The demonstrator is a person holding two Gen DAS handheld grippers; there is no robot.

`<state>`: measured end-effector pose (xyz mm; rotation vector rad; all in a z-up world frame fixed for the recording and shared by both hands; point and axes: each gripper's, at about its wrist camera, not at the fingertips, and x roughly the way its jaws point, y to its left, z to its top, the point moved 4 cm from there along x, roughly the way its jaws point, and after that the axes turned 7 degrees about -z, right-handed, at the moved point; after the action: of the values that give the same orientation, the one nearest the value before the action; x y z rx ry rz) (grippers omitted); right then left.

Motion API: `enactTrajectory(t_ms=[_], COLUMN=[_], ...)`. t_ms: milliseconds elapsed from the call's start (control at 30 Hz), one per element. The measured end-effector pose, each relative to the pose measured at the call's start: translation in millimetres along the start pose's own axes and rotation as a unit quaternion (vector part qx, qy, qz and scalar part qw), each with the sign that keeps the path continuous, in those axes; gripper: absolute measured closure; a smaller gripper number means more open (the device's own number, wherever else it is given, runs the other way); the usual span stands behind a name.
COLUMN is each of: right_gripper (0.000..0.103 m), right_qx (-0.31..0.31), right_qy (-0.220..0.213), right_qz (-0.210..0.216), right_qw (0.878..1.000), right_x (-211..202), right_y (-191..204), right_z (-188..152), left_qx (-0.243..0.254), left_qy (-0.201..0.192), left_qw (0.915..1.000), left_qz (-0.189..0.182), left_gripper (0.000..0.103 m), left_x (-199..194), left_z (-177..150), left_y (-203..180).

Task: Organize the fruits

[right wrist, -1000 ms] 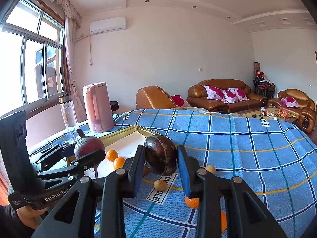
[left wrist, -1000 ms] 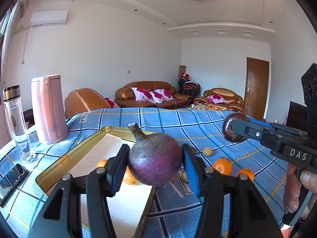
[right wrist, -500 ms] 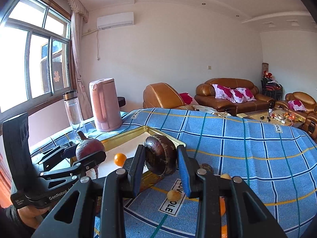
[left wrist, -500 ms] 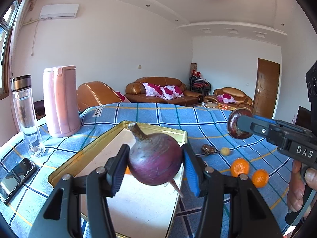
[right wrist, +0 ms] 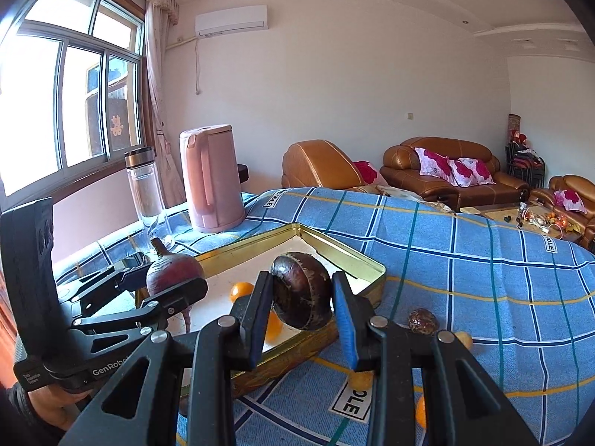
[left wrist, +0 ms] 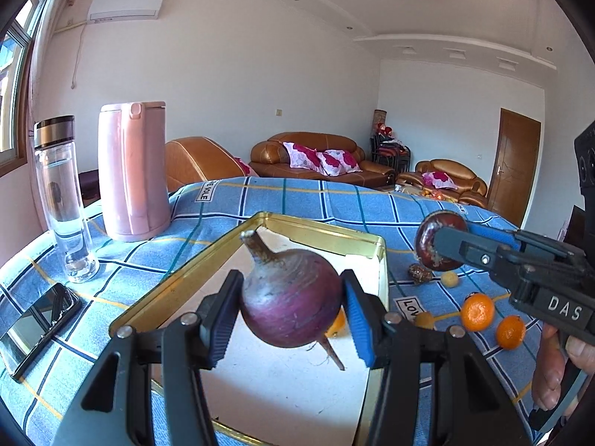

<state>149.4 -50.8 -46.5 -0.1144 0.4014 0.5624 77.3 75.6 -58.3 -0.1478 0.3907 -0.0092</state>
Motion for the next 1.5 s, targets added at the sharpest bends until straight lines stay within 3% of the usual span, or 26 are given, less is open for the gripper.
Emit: enactTrajectory(t_ms=[500,1500], right_gripper=[0.069,0.069], right_qx=[-0.028,-0.047], right_qy=[0.032,0.083], right_qz=[0.027,0.04], right_qw=[0.999,0.995], right_x=[39,69], right_y=[42,66], right_z=[-8,-33], left_qx=[-0.018,-0.024], left_qy=[0.029,0.074], left_qw=[0.999,0.9953], left_qz=[0.028,0.058], left_gripper=[0.048,0.048], left_x=[12,28], left_z=[-7,-14], left_y=[27,49])
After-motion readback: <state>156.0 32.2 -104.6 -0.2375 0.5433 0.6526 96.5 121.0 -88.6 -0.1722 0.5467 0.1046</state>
